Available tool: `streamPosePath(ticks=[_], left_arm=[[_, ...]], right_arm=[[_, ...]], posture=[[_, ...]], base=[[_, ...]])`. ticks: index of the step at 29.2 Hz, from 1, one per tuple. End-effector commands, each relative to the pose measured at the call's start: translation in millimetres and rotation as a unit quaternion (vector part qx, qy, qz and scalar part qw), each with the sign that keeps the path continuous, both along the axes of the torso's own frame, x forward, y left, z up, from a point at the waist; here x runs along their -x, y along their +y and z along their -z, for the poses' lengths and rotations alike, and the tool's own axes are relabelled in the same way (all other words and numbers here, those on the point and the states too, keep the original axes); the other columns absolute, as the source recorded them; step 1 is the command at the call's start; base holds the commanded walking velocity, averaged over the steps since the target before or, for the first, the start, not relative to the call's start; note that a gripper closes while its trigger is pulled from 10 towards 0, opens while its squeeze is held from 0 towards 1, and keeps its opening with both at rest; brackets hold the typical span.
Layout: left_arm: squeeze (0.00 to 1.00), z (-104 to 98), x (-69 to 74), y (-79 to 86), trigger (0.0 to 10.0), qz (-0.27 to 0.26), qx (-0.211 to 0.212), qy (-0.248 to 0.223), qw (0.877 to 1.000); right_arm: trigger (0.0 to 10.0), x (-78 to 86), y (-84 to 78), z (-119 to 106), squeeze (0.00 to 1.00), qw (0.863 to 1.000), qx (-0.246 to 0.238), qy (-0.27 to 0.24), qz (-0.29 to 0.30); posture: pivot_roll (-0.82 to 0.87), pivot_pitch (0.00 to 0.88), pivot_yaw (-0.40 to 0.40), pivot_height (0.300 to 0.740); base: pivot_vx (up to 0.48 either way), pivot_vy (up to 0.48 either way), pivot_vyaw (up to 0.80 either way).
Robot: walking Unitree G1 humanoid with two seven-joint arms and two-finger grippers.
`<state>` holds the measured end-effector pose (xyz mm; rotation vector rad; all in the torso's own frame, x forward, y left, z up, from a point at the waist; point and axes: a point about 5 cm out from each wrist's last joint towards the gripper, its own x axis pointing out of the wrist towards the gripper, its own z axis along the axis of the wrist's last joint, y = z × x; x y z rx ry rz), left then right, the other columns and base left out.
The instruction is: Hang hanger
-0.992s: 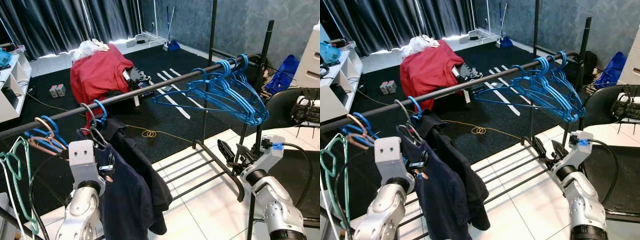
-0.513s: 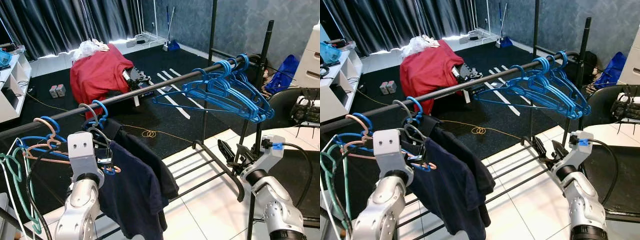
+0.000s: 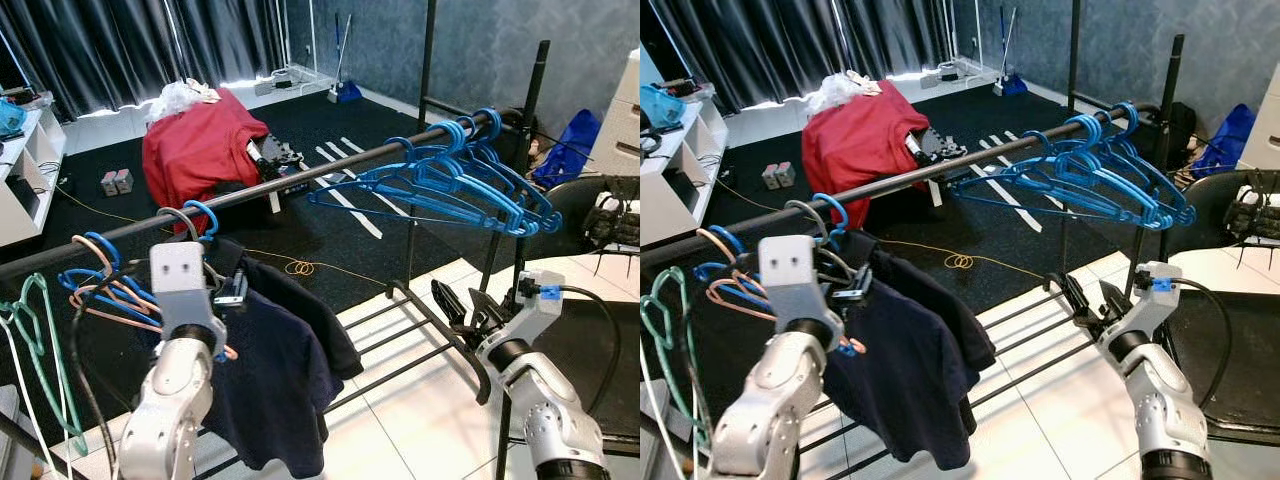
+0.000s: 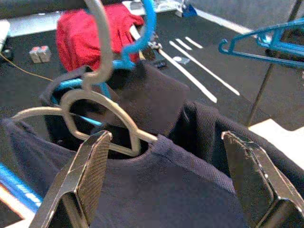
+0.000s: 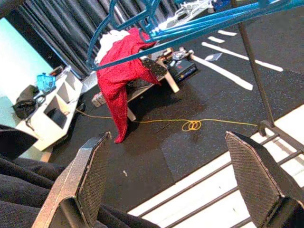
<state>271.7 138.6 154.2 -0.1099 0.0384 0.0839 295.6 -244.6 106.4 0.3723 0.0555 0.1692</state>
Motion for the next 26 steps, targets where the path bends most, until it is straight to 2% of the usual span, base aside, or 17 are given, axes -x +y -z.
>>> streamPosePath(ticks=[1, 2, 7, 8, 26], left_arm=[[0.00, 9, 1.5, -7.5, 10.0, 0.010, 0.007, 0.021, 1.000], [0.00, 18, 4.6, -11.8, 10.0, 0.027, -0.005, 0.041, 0.999], [0.00, 20, 5.6, -11.8, 10.0, 0.028, -0.007, 0.045, 0.999], [0.00, 20, 6.2, -10.8, 10.0, 0.020, -0.006, 0.047, 0.999], [0.00, 28, 9.4, -3.8, 10.0, -0.022, -0.010, 0.058, 0.998]], right_arm=[[10.0, 0.0, 7.4, 3, 0.00, 1.000, -0.010, 0.005, -0.007], [10.0, 1.2, 7.9, 2, 0.00, 1.000, -0.019, 0.000, -0.002], [10.0, 1.5, 7.9, 2, 0.00, 1.000, -0.021, -0.001, -0.001], [10.0, 0.2, 8.2, 1, 0.00, 1.000, -0.017, 0.001, -0.007], [10.0, 1.9, 5.9, 0, 0.00, 1.000, -0.010, 0.007, -0.012]], posture=[[-0.09, 0.000, 0.113, 0.740], [-0.07, 0.000, 0.110, 0.740], [-0.07, 0.000, 0.105, 0.740], [-0.06, 0.000, 0.064, 0.740], [-0.06, 0.000, 0.052, 0.740]], base=[[0.000, 0.000, 0.00], [0.000, 0.000, 0.00], [0.000, 0.000, 0.00], [0.000, 0.000, 0.00], [0.000, 0.000, 0.00]])
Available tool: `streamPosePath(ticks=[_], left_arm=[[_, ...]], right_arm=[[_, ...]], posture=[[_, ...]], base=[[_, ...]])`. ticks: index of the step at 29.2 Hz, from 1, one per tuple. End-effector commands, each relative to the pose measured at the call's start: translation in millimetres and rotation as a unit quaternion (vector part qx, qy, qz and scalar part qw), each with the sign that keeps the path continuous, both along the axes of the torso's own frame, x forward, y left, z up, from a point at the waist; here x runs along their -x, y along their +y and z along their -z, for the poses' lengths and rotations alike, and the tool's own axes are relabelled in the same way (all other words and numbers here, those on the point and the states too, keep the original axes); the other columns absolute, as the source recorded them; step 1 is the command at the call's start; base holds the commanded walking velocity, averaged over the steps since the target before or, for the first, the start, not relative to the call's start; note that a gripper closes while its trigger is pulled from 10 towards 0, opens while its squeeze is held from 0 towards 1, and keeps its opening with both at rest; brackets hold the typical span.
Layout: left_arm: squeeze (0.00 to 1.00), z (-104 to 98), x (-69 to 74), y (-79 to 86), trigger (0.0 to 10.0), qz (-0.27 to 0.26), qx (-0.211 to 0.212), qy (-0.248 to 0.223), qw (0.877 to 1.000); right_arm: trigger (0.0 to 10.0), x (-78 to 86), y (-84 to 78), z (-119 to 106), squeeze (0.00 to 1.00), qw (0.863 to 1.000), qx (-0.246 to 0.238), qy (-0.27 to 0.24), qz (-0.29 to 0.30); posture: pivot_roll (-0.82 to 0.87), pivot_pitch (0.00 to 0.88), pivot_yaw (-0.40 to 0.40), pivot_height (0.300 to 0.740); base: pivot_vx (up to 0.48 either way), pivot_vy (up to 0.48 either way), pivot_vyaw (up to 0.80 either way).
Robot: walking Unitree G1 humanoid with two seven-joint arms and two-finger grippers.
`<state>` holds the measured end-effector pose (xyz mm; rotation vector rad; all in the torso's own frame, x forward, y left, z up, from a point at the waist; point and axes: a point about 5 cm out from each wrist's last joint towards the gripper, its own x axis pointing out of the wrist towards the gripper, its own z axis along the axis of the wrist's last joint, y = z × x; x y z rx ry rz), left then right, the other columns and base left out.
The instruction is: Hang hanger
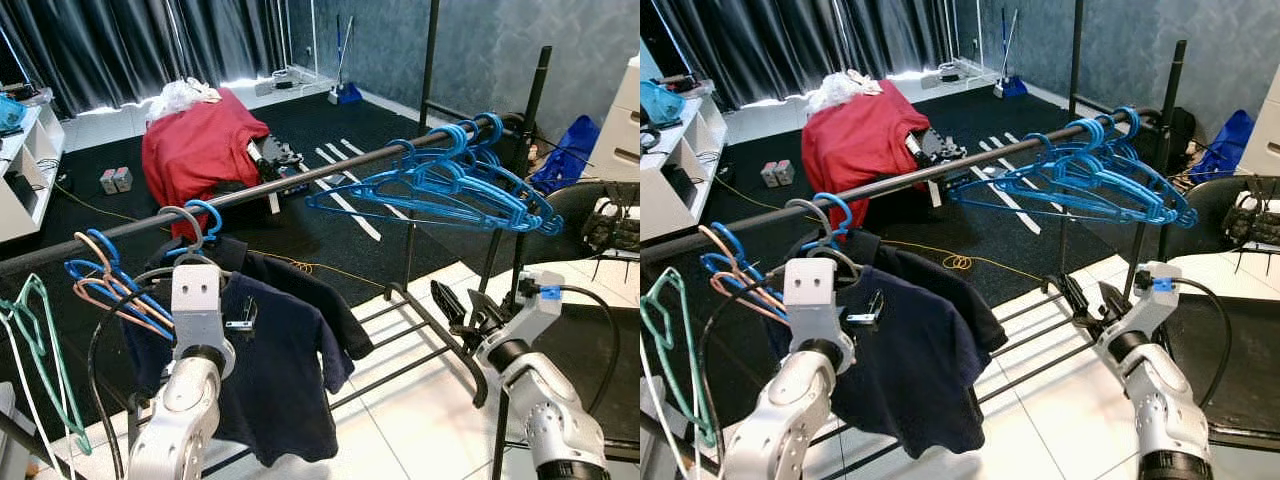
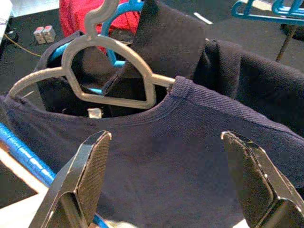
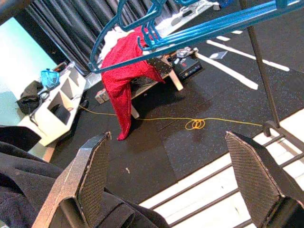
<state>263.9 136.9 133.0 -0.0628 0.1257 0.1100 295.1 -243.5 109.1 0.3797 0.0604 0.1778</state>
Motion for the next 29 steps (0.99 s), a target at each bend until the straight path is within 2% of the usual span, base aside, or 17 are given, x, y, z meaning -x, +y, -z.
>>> streamPosePath(ticks=[1, 18, 23, 29], left_arm=[[0.00, 6.7, 1.6, -1.8, 10.0, -0.013, 0.011, 0.012, 1.000], [0.00, 4.5, 1.0, -1.9, 10.0, -0.012, 0.003, 0.006, 1.000], [0.00, 4.9, -0.7, 2.6, 10.0, -0.022, 0.003, 0.010, 1.000], [0.00, 3.7, -1.2, -2.2, 10.0, -0.009, 0.002, 0.006, 1.000]], right_arm=[[10.0, 1.2, 5.1, 2.1, 0.00, 1.000, -0.007, 0.005, -0.008], [10.0, 2.6, 6.3, 1.3, 0.00, 1.000, -0.011, 0.003, -0.008], [10.0, 1.0, 8.1, -1.9, 0.00, 1.000, -0.011, 0.000, -0.006], [10.0, 0.9, 11.8, -3.9, 0.00, 1.000, -0.012, -0.006, -0.005]], posture=[[-0.06, 0.000, 0.055, 0.740], [-0.05, 0.000, 0.051, 0.740], [-0.05, 0.000, 0.060, 0.740], [-0.05, 0.000, 0.083, 0.740]], base=[[0.000, 0.000, 0.00], [0.000, 0.000, 0.00], [0.000, 0.000, 0.00], [0.000, 0.000, 0.00]])
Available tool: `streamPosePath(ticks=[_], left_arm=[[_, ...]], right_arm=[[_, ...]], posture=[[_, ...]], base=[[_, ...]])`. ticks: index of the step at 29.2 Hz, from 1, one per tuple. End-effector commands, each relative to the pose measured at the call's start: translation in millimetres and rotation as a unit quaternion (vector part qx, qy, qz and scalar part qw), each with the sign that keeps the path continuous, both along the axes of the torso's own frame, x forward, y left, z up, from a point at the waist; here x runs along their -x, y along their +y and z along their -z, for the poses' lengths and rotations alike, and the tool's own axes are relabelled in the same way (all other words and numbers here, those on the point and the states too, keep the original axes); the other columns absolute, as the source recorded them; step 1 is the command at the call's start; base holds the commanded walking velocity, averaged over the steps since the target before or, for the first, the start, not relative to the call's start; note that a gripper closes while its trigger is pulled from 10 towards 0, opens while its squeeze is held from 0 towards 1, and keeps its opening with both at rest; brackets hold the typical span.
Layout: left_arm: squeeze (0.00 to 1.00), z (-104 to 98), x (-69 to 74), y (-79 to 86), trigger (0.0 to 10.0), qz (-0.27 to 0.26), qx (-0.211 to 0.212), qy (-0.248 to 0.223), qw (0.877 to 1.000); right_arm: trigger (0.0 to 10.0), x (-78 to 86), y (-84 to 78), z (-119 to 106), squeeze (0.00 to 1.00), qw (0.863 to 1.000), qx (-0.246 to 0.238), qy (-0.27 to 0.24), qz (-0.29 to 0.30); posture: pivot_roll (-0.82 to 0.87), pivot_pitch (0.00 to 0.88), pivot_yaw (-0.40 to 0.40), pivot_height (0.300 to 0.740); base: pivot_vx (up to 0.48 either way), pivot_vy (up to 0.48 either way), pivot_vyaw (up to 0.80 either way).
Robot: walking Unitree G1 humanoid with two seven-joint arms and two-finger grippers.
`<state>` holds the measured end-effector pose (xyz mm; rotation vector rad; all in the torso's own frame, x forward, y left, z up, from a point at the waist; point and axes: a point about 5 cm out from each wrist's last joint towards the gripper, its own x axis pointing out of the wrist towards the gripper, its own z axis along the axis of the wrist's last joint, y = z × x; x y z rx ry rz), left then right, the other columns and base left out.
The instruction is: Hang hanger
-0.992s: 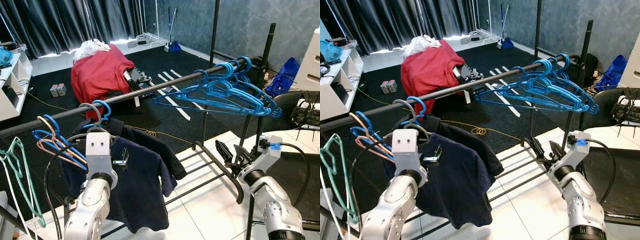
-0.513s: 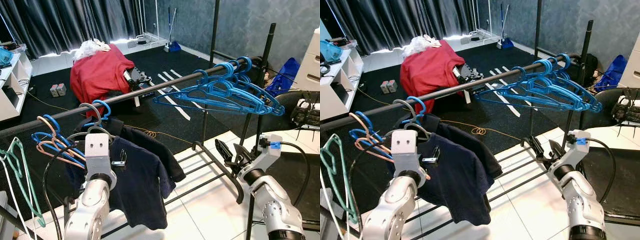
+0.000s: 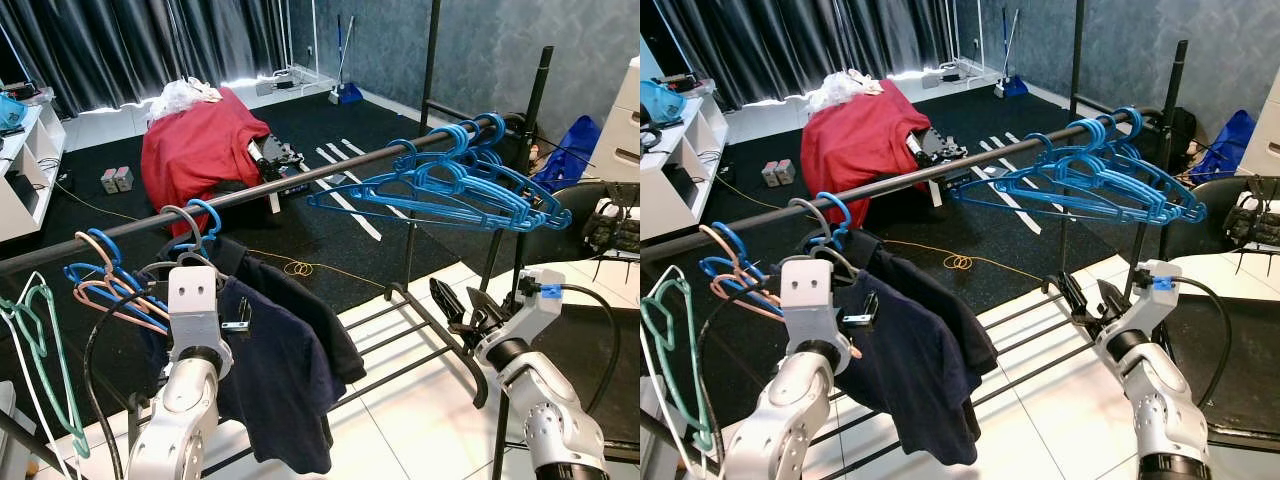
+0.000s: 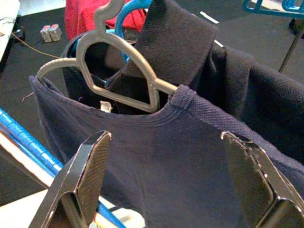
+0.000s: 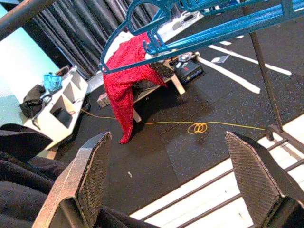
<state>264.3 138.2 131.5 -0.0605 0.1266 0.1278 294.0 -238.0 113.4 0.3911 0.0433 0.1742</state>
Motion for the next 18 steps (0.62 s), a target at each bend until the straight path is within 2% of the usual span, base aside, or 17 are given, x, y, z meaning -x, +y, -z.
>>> streamPosePath(ticks=[1, 13, 16, 17, 18], left_arm=[[0.00, 1, -1.4, -6.2, 10.0, 0.006, 0.006, 0.003, 1.000], [0.00, -1, -3.7, -11.6, 10.0, 0.017, 0.018, -0.001, 1.000], [0.00, -8, -7.8, -19.2, 10.0, 0.026, 0.094, -0.015, 0.995], [0.00, -10, -8.6, -19.3, 10.0, 0.031, 0.082, -0.021, 0.996], [0.00, -8, -8.9, -21.2, 10.0, 0.034, 0.070, -0.018, 0.997]], right_arm=[[10.0, -0.4, 6.8, 0, 0.00, 1.000, -0.008, 0.000, -0.007], [10.0, 2.3, 4.3, -1, 0.00, 1.000, -0.012, 0.000, -0.006], [10.0, 0.8, -6.0, -2, 0.00, 0.997, -0.076, -0.001, 0.022], [10.0, 1.4, -7.4, -1, 0.00, 0.996, -0.083, 0.000, 0.022], [10.0, 1.1, -6.1, -2, 0.00, 0.997, -0.070, 0.002, 0.015]], posture=[[-0.05, 0.000, 0.091, 0.740], [-0.06, 0.000, 0.083, 0.740], [-0.09, 0.000, 0.071, 0.740], [-0.09, 0.000, 0.070, 0.740], [-0.09, 0.000, 0.068, 0.740]], base=[[0.000, 0.000, 0.00], [0.000, 0.000, 0.00], [0.000, 0.000, 0.00], [0.000, 0.000, 0.00], [0.000, 0.000, 0.00]])
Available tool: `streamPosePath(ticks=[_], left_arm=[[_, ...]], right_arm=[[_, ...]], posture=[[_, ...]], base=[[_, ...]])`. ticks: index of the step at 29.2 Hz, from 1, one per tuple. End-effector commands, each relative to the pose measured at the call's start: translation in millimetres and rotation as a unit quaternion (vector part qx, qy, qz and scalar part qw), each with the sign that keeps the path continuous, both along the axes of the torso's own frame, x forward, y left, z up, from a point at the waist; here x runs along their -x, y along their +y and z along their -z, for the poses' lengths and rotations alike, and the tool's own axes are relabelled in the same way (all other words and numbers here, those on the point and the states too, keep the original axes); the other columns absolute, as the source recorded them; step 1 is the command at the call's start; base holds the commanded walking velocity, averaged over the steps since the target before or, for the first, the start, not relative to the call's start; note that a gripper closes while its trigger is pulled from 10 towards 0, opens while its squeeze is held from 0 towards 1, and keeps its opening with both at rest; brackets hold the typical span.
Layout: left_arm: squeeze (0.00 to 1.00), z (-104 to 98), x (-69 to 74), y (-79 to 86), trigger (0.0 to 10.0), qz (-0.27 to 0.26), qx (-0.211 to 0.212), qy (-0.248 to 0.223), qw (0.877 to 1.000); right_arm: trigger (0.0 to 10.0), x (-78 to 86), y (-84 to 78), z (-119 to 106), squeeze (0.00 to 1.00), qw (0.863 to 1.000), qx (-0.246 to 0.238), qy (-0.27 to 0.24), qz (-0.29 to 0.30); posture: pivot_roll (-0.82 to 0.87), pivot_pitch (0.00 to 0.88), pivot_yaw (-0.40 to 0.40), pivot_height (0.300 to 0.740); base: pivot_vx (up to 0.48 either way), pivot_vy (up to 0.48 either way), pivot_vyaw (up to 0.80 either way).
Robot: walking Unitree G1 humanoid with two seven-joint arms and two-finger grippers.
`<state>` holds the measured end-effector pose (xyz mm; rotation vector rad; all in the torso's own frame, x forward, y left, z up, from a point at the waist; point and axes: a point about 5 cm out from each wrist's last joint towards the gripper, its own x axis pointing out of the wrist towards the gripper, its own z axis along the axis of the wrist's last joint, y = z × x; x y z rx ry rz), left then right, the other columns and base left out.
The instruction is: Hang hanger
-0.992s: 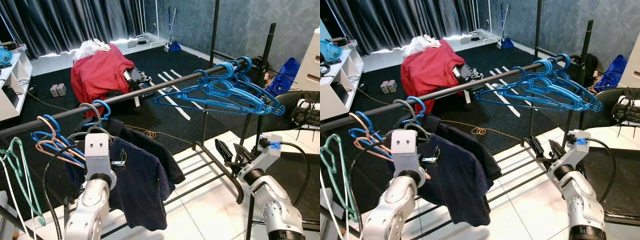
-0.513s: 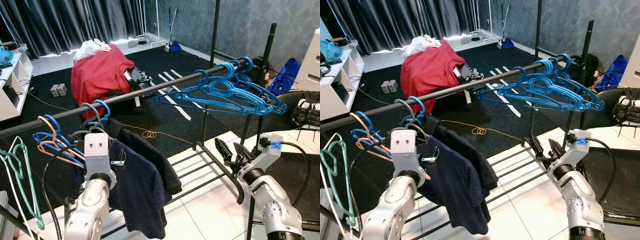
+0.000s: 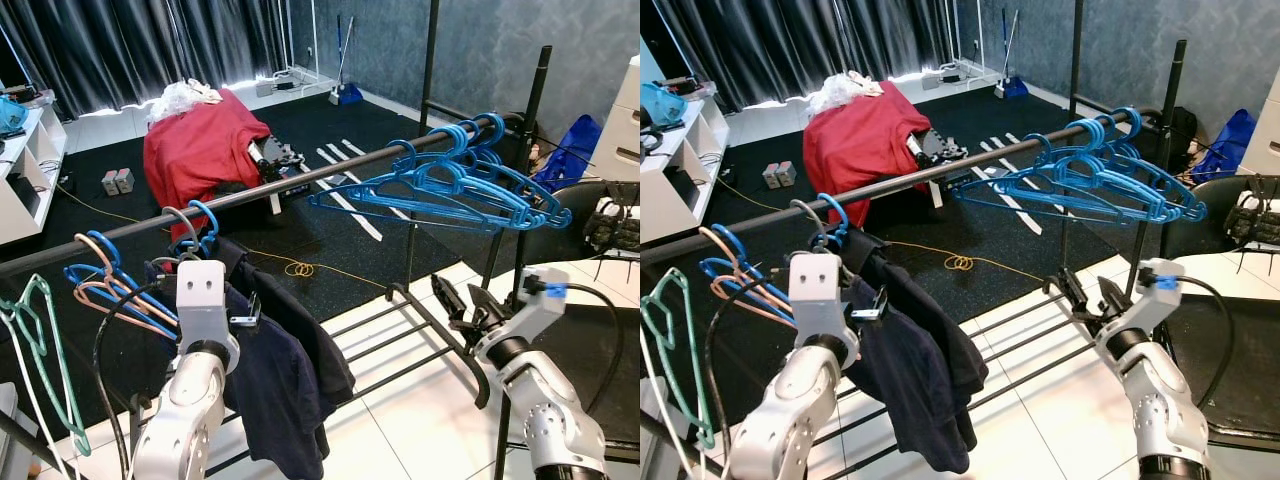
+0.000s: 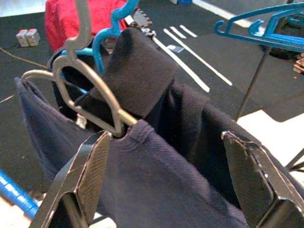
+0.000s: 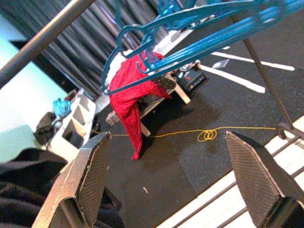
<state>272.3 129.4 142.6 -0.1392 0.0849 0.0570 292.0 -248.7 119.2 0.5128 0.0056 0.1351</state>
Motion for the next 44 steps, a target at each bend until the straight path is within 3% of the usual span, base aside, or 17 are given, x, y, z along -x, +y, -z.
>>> streamPosePath(ticks=[1, 5, 15, 18, 28, 42, 43, 44], left_arm=[[0.00, 6, -0.8, -12.9, 10.0, 0.003, 0.020, 0.013, 1.000], [0.00, 5, -4.3, -12.6, 10.0, 0.004, -0.013, 0.015, 1.000], [0.00, 2, -10.0, -8.1, 10.0, -0.014, -0.032, 0.030, 0.999], [0.00, 13, -7.7, -0.3, 10.0, -0.039, -0.061, 0.062, 0.995], [0.00, 22, -6.7, 12.0, 10.0, -0.079, -0.051, 0.093, 0.991], [0.00, 35, -3.2, 18.6, 10.0, -0.083, -0.065, 0.140, 0.985], [0.00, 36, -3.4, 19.3, 9.3, -0.078, -0.066, 0.142, 0.985], [0.00, 36, -3.6, 19.8, 9.3, -0.074, -0.066, 0.143, 0.985]], right_arm=[[10.0, -1.4, 7.6, 4, 0.00, 1.000, 0.009, 0.011, -0.016], [10.0, -2.3, 14.0, 5, 0.00, 0.999, 0.028, 0.010, -0.021], [10.0, -3.7, 15.4, 5, 0.00, 1.000, 0.019, 0.010, -0.022], [10.0, -4.2, 15.9, 4, 0.00, 1.000, 0.020, 0.008, -0.020], [10.0, -2.9, 16.3, 4, 0.00, 0.999, 0.026, 0.008, -0.021], [10.0, -2.2, 14.3, 6, 0.00, 0.999, 0.038, 0.013, -0.020], [10.0, -2.2, 14.5, 7, 0.00, 0.999, 0.039, 0.014, -0.021], [10.0, -2.2, 14.6, 7, 0.00, 0.999, 0.039, 0.015, -0.021]], posture=[[-0.10, 0.000, 0.077, 0.740], [-0.10, 0.000, 0.093, 0.740], [-0.10, 0.000, 0.100, 0.740], [-0.10, 0.000, 0.101, 0.740], [-0.11, 0.000, 0.100, 0.740], [-0.11, 0.000, 0.095, 0.740], [-0.11, 0.000, 0.095, 0.740], [-0.11, 0.000, 0.095, 0.740]], base=[[0.000, 0.000, 0.00], [0.000, 0.000, 0.00], [0.000, 0.000, 0.00], [0.000, 0.000, 0.00], [0.000, 0.000, 0.00], [0.000, 0.000, 0.00], [0.000, 0.000, 0.00], [0.000, 0.000, 0.00]])
